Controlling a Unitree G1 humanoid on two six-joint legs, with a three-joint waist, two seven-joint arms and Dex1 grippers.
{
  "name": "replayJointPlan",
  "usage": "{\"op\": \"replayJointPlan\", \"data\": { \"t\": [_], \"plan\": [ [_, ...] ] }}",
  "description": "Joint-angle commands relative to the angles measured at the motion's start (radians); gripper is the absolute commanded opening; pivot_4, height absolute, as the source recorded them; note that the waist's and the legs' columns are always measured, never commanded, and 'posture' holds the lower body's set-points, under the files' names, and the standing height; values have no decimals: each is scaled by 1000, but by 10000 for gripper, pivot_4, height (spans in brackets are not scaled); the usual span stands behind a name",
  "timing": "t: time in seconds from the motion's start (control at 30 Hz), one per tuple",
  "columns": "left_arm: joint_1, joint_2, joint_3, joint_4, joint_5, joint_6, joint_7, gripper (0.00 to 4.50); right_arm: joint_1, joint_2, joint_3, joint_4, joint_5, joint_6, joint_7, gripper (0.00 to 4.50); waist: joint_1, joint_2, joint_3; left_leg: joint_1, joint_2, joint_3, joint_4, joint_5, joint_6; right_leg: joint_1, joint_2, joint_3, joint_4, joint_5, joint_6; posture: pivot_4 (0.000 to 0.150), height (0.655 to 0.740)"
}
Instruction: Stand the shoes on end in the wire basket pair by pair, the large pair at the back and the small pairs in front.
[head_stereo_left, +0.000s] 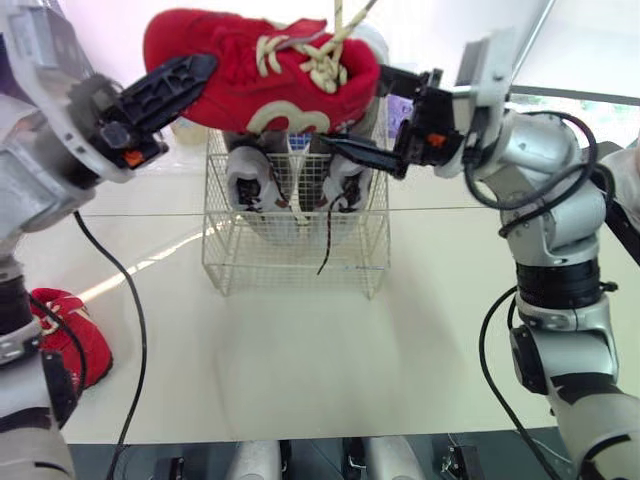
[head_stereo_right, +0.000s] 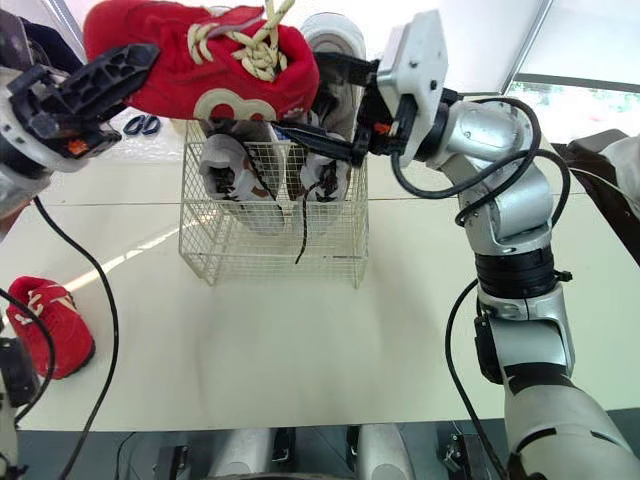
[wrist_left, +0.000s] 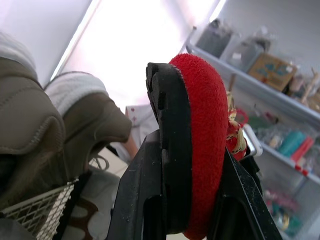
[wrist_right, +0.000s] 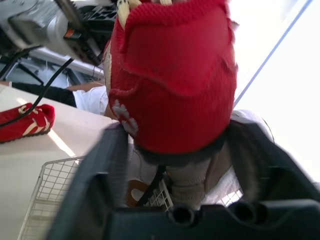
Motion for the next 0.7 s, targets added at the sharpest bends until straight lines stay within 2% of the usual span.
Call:
{"op": "replayJointPlan", "data": {
  "t": [0.03, 0.07, 0.2, 0.3, 0.47, 0.7],
  "plan": [
    [1, -44, 121, -82, -49, -127, 79, 2934, 62, 46, -176, -36, 182, 162, -174, 44312, 0, -1, 0, 0, 0, 0, 0, 0, 0, 0, -1, 0, 0, 0, 0, 1500, 7400],
    [3, -59, 132, -96, -47, -145, 91, 2934, 80, 63, -203, -48, 228, 202, -211, 44312, 0, -1, 0, 0, 0, 0, 0, 0, 0, 0, -2, 0, 0, 0, 0, 1500, 7400],
    [-3, -192, 142, -174, 9, -277, 148, 2934, 150, 299, -304, -146, 601, 328, -512, 44312, -3, -1, 0, 1, 0, 0, 0, 0, -1, 1, -3, 0, 1, 0, 0, 1500, 7400],
    [-11, -280, 108, -214, 89, -337, 138, 2934, 150, 462, -275, -205, 733, 324, -674, 44312, -7, -1, 0, 2, 1, 0, -1, 1, -1, 1, -1, 0, 2, 1, -1, 1500, 7400],
    [-3, -402, 35, -254, 169, -379, 119, 2934, 101, 612, -184, -217, 712, 265, -753, 44312, -4, -1, -1, 1, 1, -1, -1, -1, 2, 1, 2, 0, 1, 1, -1, 1500, 7400],
    [49, -482, -20, -287, 201, -378, 122, 2934, 20, 631, -156, -151, 672, 190, -707, 44312, -2, -2, -1, 0, 0, -1, 0, -2, 4, 1, 2, -1, 0, 1, -1, 1500, 7400]
  ]
}}
